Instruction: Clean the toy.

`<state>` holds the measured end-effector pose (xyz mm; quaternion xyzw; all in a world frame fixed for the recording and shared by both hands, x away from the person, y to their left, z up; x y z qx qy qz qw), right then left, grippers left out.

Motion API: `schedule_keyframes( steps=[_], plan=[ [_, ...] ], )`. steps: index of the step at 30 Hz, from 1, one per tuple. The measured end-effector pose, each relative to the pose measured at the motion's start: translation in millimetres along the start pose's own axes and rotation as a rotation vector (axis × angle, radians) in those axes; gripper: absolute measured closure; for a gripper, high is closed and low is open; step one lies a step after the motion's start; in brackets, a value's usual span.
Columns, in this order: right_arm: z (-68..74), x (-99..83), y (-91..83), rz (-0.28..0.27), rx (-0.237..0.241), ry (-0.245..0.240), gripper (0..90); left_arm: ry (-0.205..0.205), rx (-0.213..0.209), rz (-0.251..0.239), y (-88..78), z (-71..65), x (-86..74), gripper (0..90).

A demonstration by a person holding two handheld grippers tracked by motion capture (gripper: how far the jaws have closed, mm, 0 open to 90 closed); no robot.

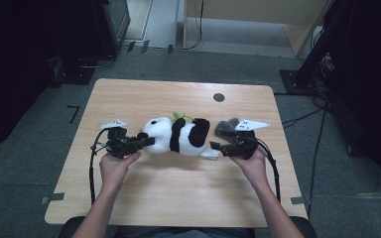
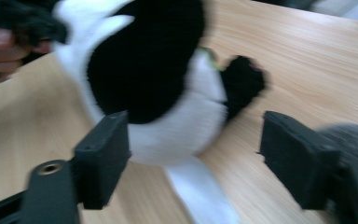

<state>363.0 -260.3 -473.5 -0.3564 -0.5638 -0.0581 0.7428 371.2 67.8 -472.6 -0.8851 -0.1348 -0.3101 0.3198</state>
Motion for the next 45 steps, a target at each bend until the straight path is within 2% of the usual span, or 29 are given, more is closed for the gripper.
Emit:
schedule_keyframes(
  steps=[2, 6, 7, 11, 15, 18, 20, 23, 27, 30, 32, 34, 37, 39, 41, 42, 43, 45],
  plan=[
    [8.1, 1.4, 7.0, 0.001, 0.025, -0.024, 21.2, 0.003, -0.003, 0.001, 1.5, -2.0, 0.9, 58.6],
    [17.2, 1.2, 21.8, 0.010, 0.028, -0.054, 19.0, 0.004, -0.024, 0.006, 4.0, -8.0, -0.3, 58.5],
    [19.5, 1.3, 24.2, 0.007, 0.041, -0.064, 16.1, 0.003, -0.032, 0.013, 4.8, -9.3, -0.9, 58.6],
    [24.8, 4.7, 29.5, -0.045, 0.073, -0.092, 15.9, -0.014, -0.057, 0.031, 9.5, -12.4, -4.4, 58.5],
    [28.0, 7.5, 32.0, -0.024, 0.035, -0.143, 25.0, -0.015, -0.053, 0.025, 9.2, -12.1, -4.9, 58.5],
    [29.3, 10.1, 30.9, -0.005, 0.008, -0.156, 40.2, -0.003, -0.045, 0.022, 9.9, -12.7, -5.5, 57.3],
    [29.0, 13.3, 29.6, 0.015, 0.010, -0.133, 48.6, 0.027, -0.026, 0.014, 10.7, -12.5, -6.0, 52.8],
    [28.7, 18.1, 26.3, 0.027, 0.014, -0.135, 53.9, 0.086, -0.006, -0.001, 11.1, -12.6, -7.2, 41.7],
    [24.3, 24.6, 19.3, 0.016, 0.020, -0.102, 54.5, 0.159, -0.029, -0.016, 9.2, -11.1, -7.9, 29.6],
    [19.2, 26.2, 14.4, 0.008, 0.013, -0.071, 54.4, 0.232, 0.006, -0.011, 7.1, -9.6, -11.0, 27.6],
    [16.5, 27.0, 10.8, 0.004, 0.003, -0.063, 54.4, 0.252, 0.005, 0.018, 8.4, -7.9, -13.9, 25.0],
    [14.4, 29.0, 6.8, -0.009, 0.005, -0.047, 54.4, 0.274, 0.011, 0.022, 10.5, -5.3, -17.3, 24.1],
    [14.4, 33.3, 0.8, -0.036, 0.029, -0.033, 54.3, 0.294, -0.001, 0.034, 14.4, -4.3, -19.9, 21.5],
    [16.4, 36.6, -3.5, -0.049, 0.045, -0.030, 54.2, 0.316, -0.029, 0.027, 16.6, -6.2, -20.6, 17.5],
    [18.9, 39.5, -6.5, -0.072, 0.080, -0.028, 54.1, 0.336, -0.057, 0.019, 18.0, -9.2, -20.6, 11.6],
    [20.6, 40.3, -7.3, -0.084, 0.116, -0.027, 53.9, 0.348, -0.080, 0.018, 18.7, -11.7, -21.1, 9.5],
    [22.4, 40.9, -7.6, -0.093, 0.148, -0.030, 53.9, 0.371, -0.084, 0.015, 19.0, -14.1, -21.8, 6.4],
    [25.6, 41.7, -7.7, -0.098, 0.184, -0.034, 54.0, 0.410, -0.051, 0.015, 20.2, -18.6, -22.6, 3.1]
  ],
)
Point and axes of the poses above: each handheld gripper's, and its own axes: y roughly forward along the jaws, x roughly out of its top, z roughly to its left, the point moved 5 cm from there along y, roughly forward along the jaws, and after that the axes turned 8 degrees about -y, right-handed, at the moved point
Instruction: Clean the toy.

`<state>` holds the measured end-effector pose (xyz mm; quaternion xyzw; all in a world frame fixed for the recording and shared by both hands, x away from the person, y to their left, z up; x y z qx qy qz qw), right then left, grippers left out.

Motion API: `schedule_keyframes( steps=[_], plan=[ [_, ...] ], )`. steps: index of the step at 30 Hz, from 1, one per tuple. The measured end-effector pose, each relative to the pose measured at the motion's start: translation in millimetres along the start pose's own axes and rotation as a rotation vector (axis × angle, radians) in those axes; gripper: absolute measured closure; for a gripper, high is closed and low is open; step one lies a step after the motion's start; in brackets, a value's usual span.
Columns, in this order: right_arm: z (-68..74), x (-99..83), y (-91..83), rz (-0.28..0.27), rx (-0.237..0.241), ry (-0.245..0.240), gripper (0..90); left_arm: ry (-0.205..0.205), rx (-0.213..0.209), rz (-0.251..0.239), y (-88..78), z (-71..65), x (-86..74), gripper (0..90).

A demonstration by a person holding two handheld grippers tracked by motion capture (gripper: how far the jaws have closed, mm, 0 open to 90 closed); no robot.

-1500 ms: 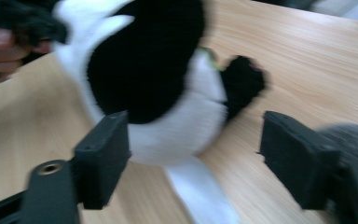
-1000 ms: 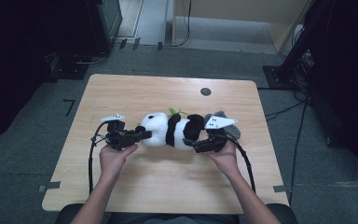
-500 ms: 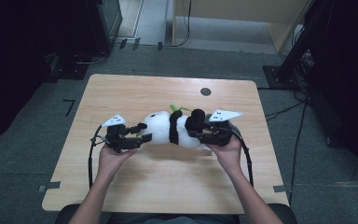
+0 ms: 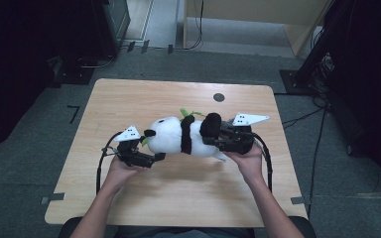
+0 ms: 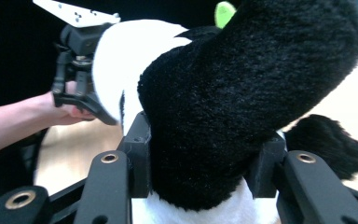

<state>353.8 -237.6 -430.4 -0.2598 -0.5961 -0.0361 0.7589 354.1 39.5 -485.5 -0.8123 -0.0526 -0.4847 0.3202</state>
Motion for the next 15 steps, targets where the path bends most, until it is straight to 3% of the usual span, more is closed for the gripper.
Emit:
schedule_keyframes(
  steps=[3, 4, 7, 9, 12, 15],
  plan=[
    [3.3, -0.2, 2.9, 0.011, 0.030, 0.000, 54.0, 0.016, 0.030, -0.014, 0.4, -3.9, 1.8, 4.7],
    [3.8, -0.2, 3.7, 0.011, 0.035, 0.004, 54.0, 0.018, 0.043, -0.033, -1.8, -4.3, 2.8, 11.0],
    [3.8, -0.6, 4.1, 0.011, 0.026, 0.015, 51.7, -0.025, 0.016, -0.069, -7.6, -2.2, 5.5, 29.8],
    [2.1, -1.0, 5.1, 0.012, -0.003, 0.009, 47.4, -0.051, 0.007, -0.059, -8.9, -1.1, 6.2, 39.6],
    [0.0, -2.6, 7.7, 0.035, -0.026, -0.002, 36.6, -0.095, -0.004, -0.045, -8.7, 0.6, 6.3, 49.2],
    [-4.1, -3.9, 7.2, 0.025, -0.022, 0.012, 27.9, -0.164, -0.026, -0.050, -10.5, 5.6, 8.1, 51.9]
  ],
)
Point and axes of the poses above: each handheld gripper's, and its own axes: y roughly forward along the jaws, x roughly out of its top, z roughly to its left, the point moved 5 cm from there along y, roughly forward along the jaws, and after that the axes turned 8 degrees about -y, right-handed, at the moved point
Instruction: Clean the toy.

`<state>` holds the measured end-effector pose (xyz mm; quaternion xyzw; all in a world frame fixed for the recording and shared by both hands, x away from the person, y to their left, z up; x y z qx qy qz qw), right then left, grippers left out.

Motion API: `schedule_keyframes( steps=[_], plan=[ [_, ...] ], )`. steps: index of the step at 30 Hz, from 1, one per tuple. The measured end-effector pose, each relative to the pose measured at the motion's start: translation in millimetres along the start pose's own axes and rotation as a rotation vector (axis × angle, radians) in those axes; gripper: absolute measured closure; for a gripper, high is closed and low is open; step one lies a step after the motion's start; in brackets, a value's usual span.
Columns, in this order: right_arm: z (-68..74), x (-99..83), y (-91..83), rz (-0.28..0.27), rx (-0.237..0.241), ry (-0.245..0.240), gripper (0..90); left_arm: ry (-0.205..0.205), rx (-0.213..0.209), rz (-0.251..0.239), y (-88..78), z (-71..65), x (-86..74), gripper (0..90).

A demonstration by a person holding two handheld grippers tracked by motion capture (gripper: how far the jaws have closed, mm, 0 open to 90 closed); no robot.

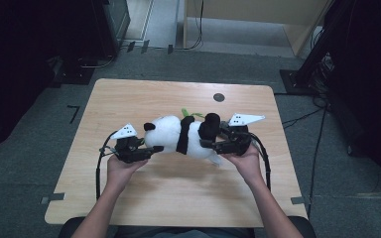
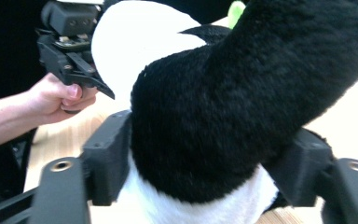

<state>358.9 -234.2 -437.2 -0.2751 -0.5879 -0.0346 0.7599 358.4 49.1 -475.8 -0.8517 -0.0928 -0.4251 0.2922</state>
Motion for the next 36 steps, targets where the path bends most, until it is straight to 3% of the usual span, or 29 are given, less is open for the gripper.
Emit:
schedule_keyframes(
  steps=[3, 5, 9, 12, 18, 19, 23, 26, 27, 29, 33, 36],
  plan=[
    [-2.8, -0.1, -5.1, -0.017, -0.028, -0.024, 24.6, -0.045, 0.013, -0.004, -4.7, 6.6, 2.4, 52.5],
    [-5.1, -1.0, -11.6, -0.017, -0.088, -0.056, 24.0, -0.084, 0.034, -0.019, -10.2, 13.5, 4.4, 52.6],
    [-10.3, -8.6, -16.2, -0.020, -0.079, -0.031, 24.0, -0.126, 0.039, -0.053, -19.3, 18.5, 10.2, 52.4],
    [-9.1, -13.9, -8.2, -0.007, -0.064, -0.039, 22.7, -0.146, 0.022, -0.057, -19.6, 12.6, 14.0, 51.5],
    [-3.2, -20.2, 10.6, 0.011, -0.030, -0.088, 12.0, -0.163, -0.028, 0.021, -8.9, -1.9, 13.1, 49.9],
    [-0.6, -21.3, 13.4, 0.005, -0.003, -0.097, 11.6, -0.174, -0.033, 0.034, -7.0, -2.6, 12.2, 49.9],
    [2.5, -22.2, 21.9, 0.033, -0.054, -0.118, 7.8, -0.226, -0.057, 0.043, -1.6, -6.7, 9.1, 49.3],
    [1.1, -22.6, 21.7, 0.071, -0.138, -0.140, 22.1, -0.180, -0.041, 0.056, 2.3, -11.9, 6.1, 46.7],
    [0.5, -22.4, 19.2, 0.079, -0.145, -0.136, 29.9, -0.166, -0.031, 0.051, 2.8, -11.8, 6.2, 43.7],
    [-0.7, -20.5, 15.7, 0.078, -0.143, -0.093, 37.2, -0.118, -0.001, 0.021, 4.9, -11.5, 6.2, 35.2],
    [-7.0, -15.6, 6.2, 0.059, -0.146, -0.022, 41.2, -0.042, 0.010, -0.003, 5.4, -8.4, 4.6, 26.7],
    [-12.0, -15.1, -1.6, 0.062, -0.168, 0.008, 42.0, 0.058, 0.069, -0.022, 2.5, -6.1, 0.6, 26.5]
  ],
)
Point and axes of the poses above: each handheld gripper's, and its own axes: y roughly forward along the jaws, x roughly out of its top, z roughly to its left, the point moved 5 cm from there along y, roughly forward along the jaws, and after that the axes turned 8 degrees about -y, right-handed, at the moved point
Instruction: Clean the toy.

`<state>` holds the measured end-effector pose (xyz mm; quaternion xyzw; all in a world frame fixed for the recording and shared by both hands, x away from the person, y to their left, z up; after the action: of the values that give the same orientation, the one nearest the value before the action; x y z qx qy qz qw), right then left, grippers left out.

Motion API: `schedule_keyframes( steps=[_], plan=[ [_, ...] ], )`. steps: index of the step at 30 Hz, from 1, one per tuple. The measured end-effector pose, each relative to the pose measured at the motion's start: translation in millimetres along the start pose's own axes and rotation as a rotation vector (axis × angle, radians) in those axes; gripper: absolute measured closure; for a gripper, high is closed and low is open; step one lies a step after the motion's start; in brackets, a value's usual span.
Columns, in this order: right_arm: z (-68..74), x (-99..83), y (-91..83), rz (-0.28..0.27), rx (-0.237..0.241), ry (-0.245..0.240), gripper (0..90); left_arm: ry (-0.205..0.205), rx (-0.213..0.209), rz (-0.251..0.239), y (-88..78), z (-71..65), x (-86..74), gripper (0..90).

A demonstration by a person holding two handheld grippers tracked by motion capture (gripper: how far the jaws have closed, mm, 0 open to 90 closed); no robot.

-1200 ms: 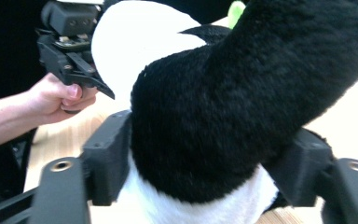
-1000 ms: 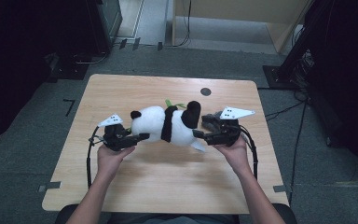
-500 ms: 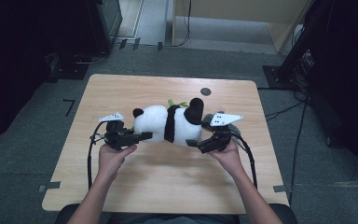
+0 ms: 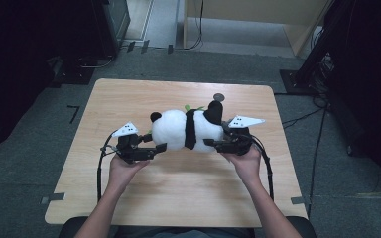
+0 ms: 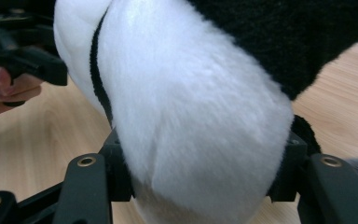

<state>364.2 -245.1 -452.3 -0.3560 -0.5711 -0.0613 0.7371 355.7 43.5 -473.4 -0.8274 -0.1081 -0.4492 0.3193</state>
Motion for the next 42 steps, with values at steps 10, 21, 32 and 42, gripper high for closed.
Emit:
schedule_keyframes(
  steps=[10, 21, 32, 42],
  plan=[
    [1.9, 2.4, -6.5, -0.012, 0.098, 0.099, 39.6, 0.108, -0.002, 0.030, 9.2, -4.8, -13.5, 24.0],
    [4.0, 1.5, 2.8, -0.011, 0.142, 0.100, 18.1, 0.003, -0.024, 0.048, 4.7, -5.6, -7.7, 61.0],
    [-5.4, -10.2, -7.5, -0.008, 0.124, 0.040, 22.7, -0.161, -0.034, -0.020, -19.1, 19.6, 3.9, 67.5],
    [9.6, -16.2, 16.7, 0.085, 0.122, -0.042, 35.1, -0.258, -0.090, 0.012, -9.9, 22.3, -3.2, 66.0]
  ],
)
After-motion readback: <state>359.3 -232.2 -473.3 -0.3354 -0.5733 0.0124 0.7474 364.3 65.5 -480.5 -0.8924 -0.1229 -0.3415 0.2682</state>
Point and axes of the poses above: each handheld gripper's, and its own axes: y roughly forward along the jaws, x roughly out of its top, z roughly to its left, the point moved 5 cm from there along y, roughly forward along the jaws, and after that the axes turned 8 degrees about -y, right-handed, at the moved point
